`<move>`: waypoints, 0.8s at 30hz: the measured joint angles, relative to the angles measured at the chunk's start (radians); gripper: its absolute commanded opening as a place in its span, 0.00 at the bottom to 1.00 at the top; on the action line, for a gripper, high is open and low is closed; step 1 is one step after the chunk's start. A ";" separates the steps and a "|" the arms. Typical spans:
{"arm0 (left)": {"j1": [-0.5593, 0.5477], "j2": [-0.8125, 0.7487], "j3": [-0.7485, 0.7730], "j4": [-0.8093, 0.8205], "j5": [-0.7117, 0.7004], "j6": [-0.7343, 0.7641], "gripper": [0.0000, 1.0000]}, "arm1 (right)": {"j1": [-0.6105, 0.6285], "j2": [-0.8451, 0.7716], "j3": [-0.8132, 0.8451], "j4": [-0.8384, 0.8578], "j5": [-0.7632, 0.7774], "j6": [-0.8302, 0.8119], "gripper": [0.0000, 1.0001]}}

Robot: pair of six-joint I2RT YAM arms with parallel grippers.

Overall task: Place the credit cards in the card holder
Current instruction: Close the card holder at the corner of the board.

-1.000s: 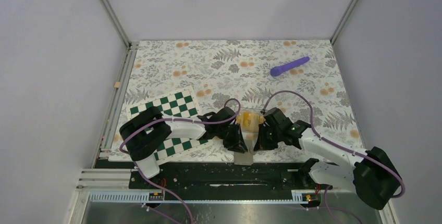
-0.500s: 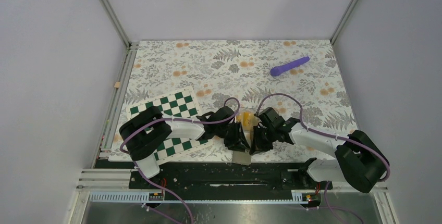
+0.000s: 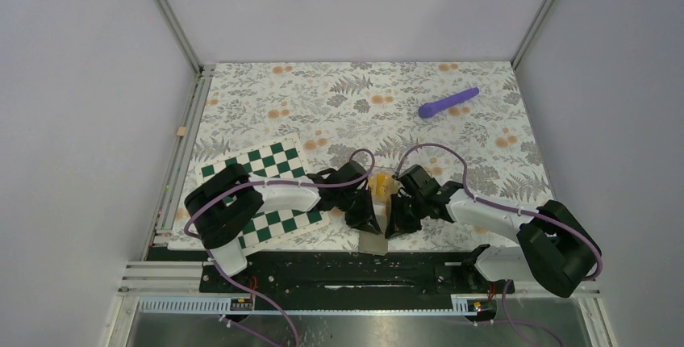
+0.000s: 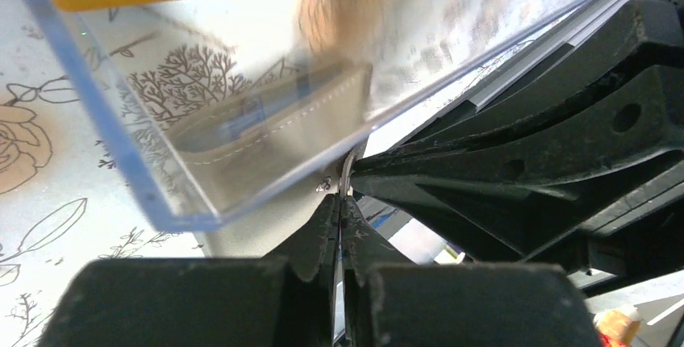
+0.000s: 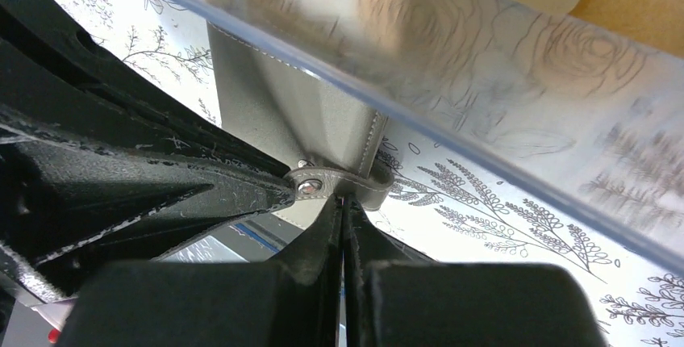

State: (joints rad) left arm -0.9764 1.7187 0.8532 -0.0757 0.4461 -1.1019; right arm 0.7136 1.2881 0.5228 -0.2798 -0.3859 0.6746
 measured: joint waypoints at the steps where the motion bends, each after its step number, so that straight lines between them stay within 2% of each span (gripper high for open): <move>1: 0.000 0.000 0.007 -0.010 -0.002 0.008 0.00 | 0.000 0.000 0.002 0.000 0.000 0.000 0.00; 15: -0.012 0.005 0.074 -0.120 -0.043 0.078 0.00 | 0.000 -0.086 0.040 -0.036 0.012 -0.001 0.01; 24: -0.036 0.006 0.146 -0.234 -0.111 0.138 0.00 | 0.000 -0.044 0.060 -0.047 0.026 -0.018 0.00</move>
State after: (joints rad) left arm -1.0126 1.7248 0.9997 -0.3096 0.3355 -0.9642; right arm 0.7136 1.2442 0.5827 -0.3271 -0.3603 0.6571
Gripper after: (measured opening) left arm 0.006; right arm 0.014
